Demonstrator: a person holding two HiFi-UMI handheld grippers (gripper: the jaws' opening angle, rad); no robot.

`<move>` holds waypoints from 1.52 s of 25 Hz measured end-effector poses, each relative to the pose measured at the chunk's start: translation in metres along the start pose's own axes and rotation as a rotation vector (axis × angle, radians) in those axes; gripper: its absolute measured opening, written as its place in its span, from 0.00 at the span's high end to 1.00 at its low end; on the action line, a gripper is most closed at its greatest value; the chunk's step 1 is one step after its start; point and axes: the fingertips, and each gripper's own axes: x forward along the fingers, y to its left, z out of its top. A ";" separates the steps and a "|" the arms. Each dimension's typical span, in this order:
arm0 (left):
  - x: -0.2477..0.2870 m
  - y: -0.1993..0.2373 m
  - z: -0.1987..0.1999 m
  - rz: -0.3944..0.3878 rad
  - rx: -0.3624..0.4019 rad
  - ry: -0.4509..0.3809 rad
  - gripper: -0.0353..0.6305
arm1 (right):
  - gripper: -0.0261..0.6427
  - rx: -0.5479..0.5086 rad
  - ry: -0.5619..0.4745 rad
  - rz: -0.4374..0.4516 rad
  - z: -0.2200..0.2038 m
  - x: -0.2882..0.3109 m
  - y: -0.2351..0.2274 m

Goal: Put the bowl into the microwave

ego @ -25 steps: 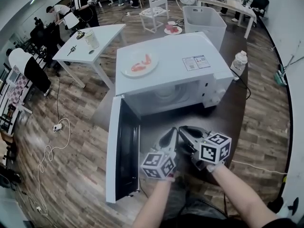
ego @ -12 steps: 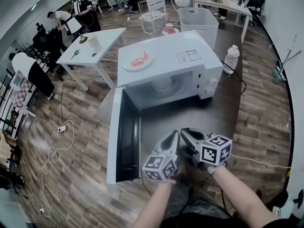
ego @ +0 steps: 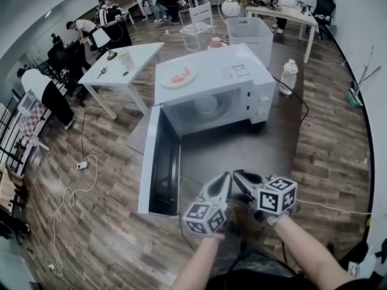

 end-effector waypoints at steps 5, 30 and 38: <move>-0.023 -0.017 -0.008 0.010 0.006 -0.009 0.94 | 0.96 -0.023 0.009 0.022 -0.012 -0.019 0.021; -0.098 -0.083 -0.039 0.021 0.023 -0.007 0.94 | 0.96 -0.009 -0.044 0.057 -0.041 -0.105 0.066; -0.097 -0.083 -0.040 0.017 0.017 -0.005 0.94 | 0.96 -0.027 -0.036 0.066 -0.043 -0.102 0.071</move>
